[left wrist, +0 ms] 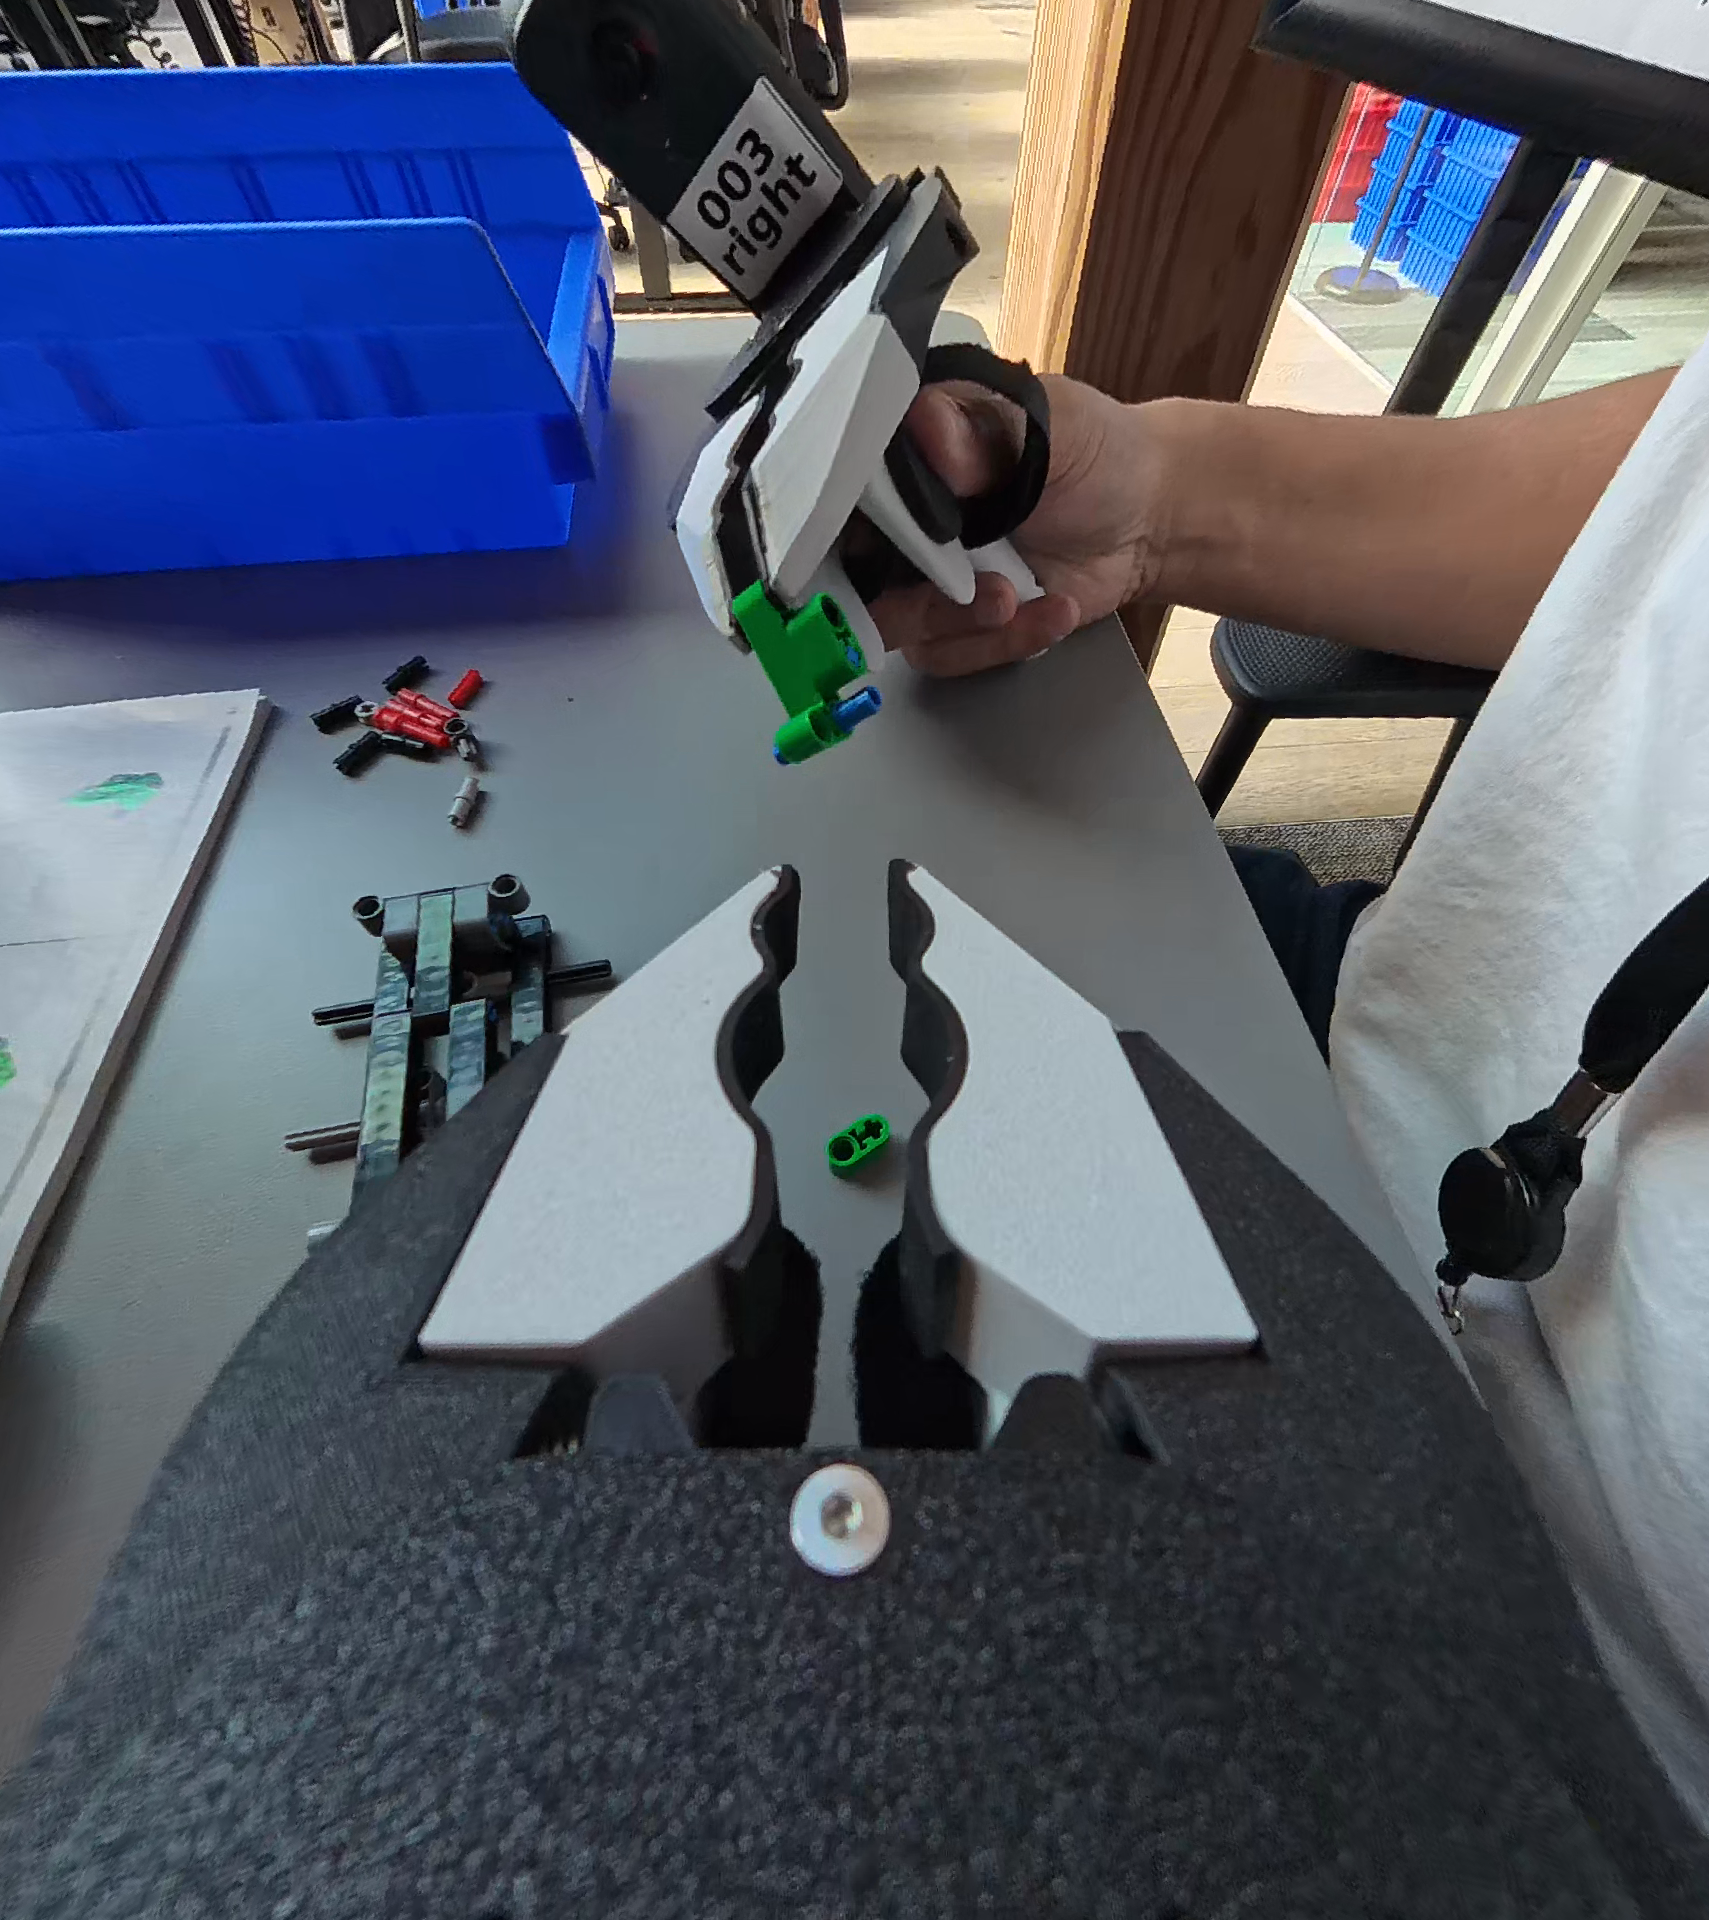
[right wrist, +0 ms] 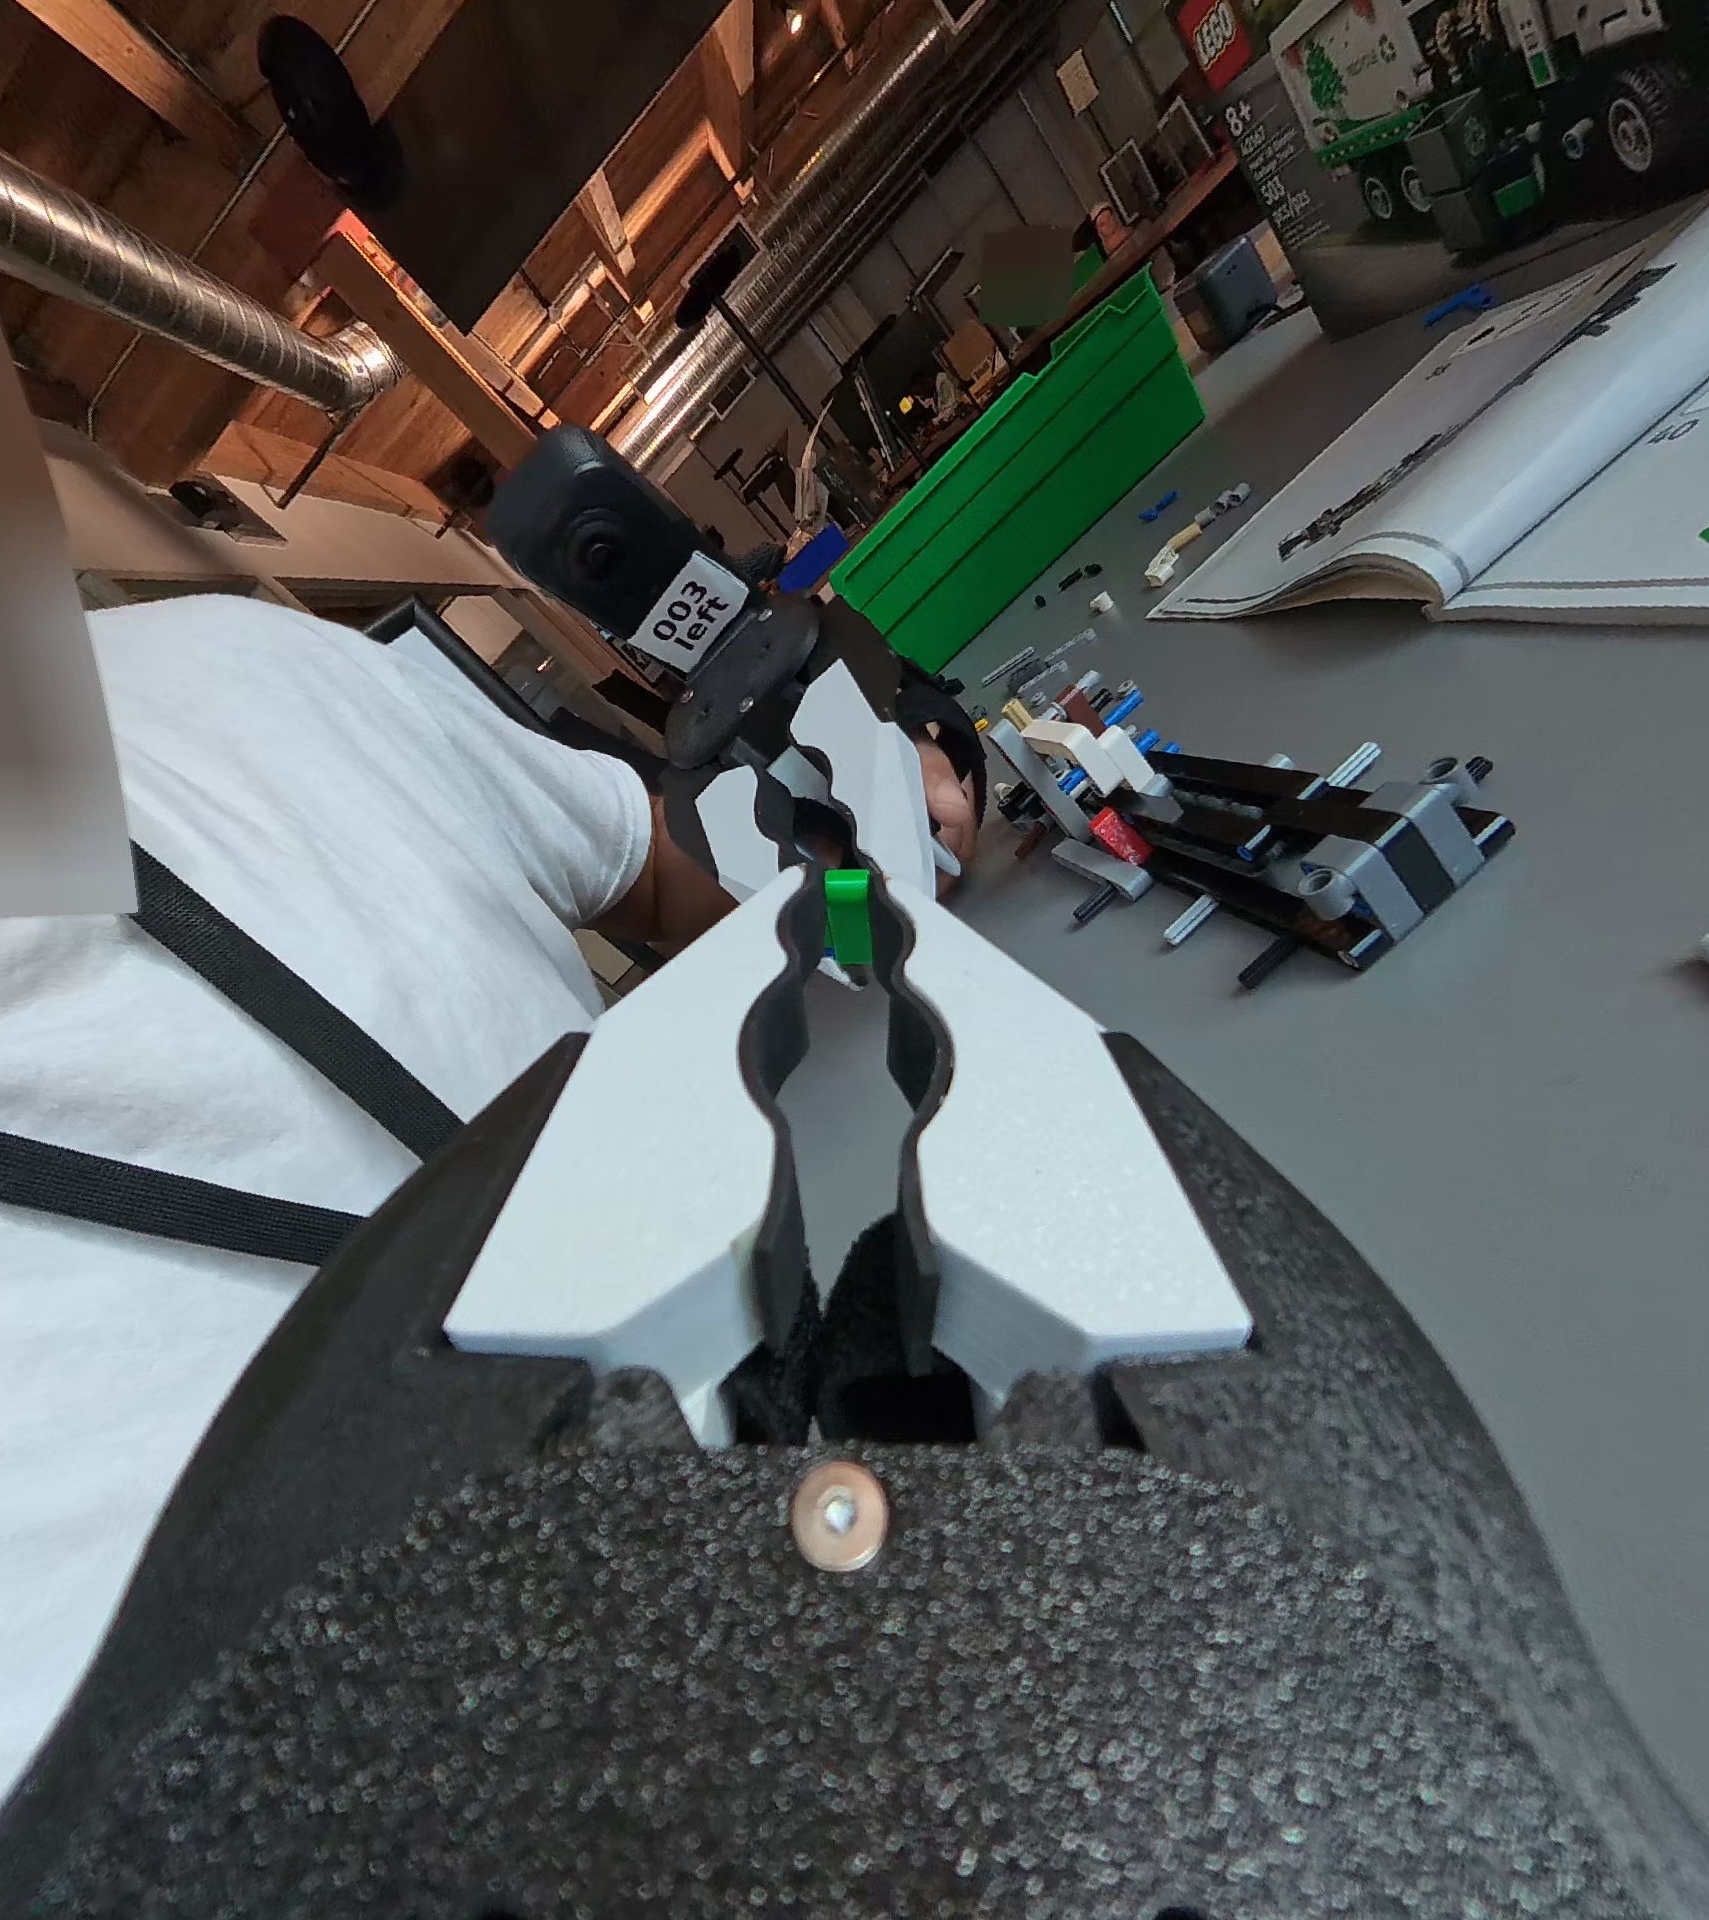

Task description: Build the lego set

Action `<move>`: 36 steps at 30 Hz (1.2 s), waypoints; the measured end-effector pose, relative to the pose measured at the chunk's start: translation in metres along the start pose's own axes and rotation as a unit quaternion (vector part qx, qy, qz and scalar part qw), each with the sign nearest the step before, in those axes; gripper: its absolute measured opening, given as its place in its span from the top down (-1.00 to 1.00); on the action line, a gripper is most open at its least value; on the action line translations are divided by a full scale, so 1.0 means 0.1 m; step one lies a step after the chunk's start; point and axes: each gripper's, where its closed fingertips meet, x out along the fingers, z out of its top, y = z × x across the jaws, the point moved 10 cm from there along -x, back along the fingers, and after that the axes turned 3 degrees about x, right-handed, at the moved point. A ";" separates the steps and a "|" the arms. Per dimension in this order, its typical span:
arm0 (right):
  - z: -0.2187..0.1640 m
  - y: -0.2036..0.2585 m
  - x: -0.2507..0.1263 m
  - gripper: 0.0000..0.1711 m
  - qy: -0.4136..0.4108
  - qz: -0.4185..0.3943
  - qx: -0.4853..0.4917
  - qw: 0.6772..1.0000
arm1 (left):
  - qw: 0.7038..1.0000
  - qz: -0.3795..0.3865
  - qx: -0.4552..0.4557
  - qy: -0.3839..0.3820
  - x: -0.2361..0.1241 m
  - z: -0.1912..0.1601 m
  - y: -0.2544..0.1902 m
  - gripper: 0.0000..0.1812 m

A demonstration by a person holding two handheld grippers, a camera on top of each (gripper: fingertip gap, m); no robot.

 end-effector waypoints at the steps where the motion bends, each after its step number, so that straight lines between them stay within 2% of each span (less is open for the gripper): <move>1: 0.00 0.00 0.00 0.92 0.000 0.001 0.000 1.000 | 1.000 -0.002 -0.003 -0.001 0.00 0.00 0.00 0.83; 36: 0.01 0.00 -0.02 0.92 -0.008 0.003 0.002 1.000 | 1.000 -0.003 0.002 0.008 0.00 -0.02 -0.02 0.82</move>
